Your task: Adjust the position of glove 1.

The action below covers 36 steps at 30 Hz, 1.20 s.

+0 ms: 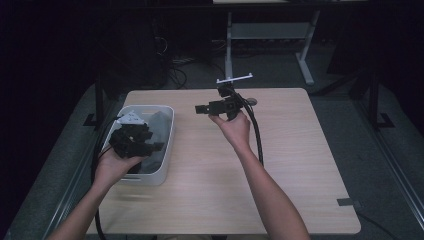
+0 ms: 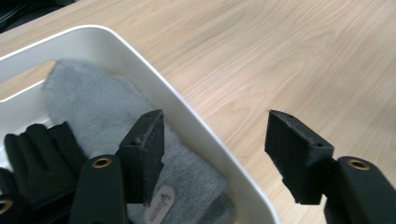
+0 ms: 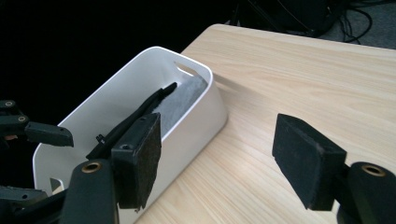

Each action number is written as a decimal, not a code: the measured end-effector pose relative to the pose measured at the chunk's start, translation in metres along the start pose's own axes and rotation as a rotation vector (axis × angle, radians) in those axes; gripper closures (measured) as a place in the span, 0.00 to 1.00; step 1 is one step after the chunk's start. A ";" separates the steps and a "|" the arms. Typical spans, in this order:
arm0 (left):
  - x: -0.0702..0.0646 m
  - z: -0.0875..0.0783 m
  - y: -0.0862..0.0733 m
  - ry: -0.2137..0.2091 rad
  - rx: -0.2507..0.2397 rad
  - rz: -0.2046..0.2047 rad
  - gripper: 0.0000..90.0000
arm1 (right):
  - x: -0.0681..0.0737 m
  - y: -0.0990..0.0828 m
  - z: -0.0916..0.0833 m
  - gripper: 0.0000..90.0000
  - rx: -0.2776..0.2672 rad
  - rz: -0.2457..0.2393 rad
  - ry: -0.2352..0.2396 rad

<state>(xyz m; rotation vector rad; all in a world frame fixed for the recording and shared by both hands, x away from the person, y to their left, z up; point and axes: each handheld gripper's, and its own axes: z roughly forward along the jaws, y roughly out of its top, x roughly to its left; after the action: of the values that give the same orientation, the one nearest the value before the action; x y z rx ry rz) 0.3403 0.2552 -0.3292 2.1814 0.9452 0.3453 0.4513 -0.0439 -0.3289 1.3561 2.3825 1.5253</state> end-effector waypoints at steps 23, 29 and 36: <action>-0.027 0.018 0.013 -0.042 -0.020 0.027 0.32 | -0.033 -0.025 -0.054 0.34 -0.008 0.031 -0.068; -0.032 0.023 0.015 -0.051 -0.017 0.038 0.31 | -0.044 -0.035 -0.065 0.33 -0.002 0.056 -0.081; -0.035 0.026 0.013 -0.056 -0.021 0.031 0.30 | -0.055 -0.050 -0.076 0.33 0.001 0.073 -0.098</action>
<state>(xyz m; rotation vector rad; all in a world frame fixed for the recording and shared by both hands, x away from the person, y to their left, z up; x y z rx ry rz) 0.3353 0.2106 -0.3364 2.1778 0.8741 0.3065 0.4209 -0.1437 -0.3491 1.4965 2.3005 1.4376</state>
